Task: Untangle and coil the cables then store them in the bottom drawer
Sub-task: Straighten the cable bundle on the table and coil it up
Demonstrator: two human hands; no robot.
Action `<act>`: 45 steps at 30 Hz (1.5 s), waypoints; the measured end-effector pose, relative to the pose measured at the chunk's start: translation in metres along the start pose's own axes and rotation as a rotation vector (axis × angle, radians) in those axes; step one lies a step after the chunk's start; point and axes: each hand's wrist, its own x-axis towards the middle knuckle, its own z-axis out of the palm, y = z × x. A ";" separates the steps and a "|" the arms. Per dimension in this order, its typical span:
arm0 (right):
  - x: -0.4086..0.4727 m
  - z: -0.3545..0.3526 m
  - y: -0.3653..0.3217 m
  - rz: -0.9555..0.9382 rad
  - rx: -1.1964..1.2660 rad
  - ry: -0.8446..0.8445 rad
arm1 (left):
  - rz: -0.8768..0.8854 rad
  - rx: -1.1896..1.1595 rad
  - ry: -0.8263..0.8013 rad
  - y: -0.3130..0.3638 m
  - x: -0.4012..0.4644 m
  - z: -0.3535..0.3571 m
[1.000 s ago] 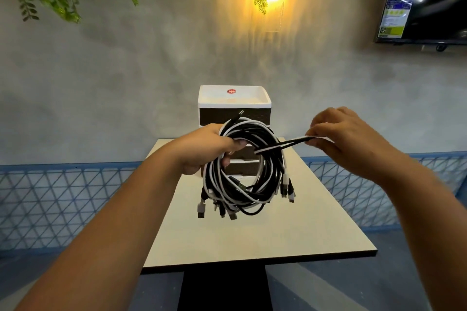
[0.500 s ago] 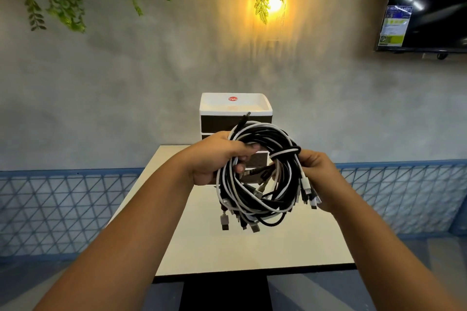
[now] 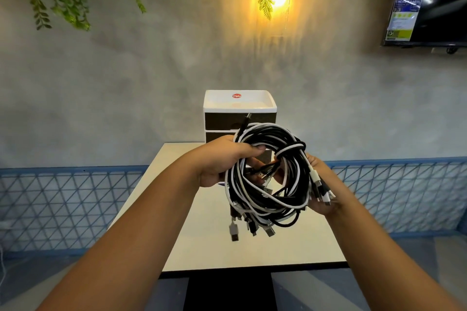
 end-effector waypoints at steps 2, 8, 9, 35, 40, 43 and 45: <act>0.000 -0.002 0.000 0.009 -0.023 0.002 | -0.012 -0.033 0.005 -0.003 0.001 0.000; -0.009 -0.032 -0.008 0.024 -0.050 -0.092 | -0.029 -0.158 0.047 -0.012 0.004 -0.001; -0.009 -0.037 -0.010 0.050 -0.009 -0.037 | -0.017 -0.165 0.059 -0.014 0.004 -0.002; -0.008 0.013 -0.013 -0.156 -0.608 0.255 | 0.125 0.042 0.271 -0.010 0.009 0.019; -0.006 0.011 -0.018 -0.058 -0.469 0.197 | 0.106 0.032 0.257 -0.012 0.008 0.019; -0.006 0.009 -0.019 -0.025 -0.390 0.154 | 0.103 0.053 0.248 -0.013 0.008 0.016; -0.005 0.008 -0.019 -0.011 -0.347 0.139 | 0.085 0.013 0.206 -0.014 0.008 0.014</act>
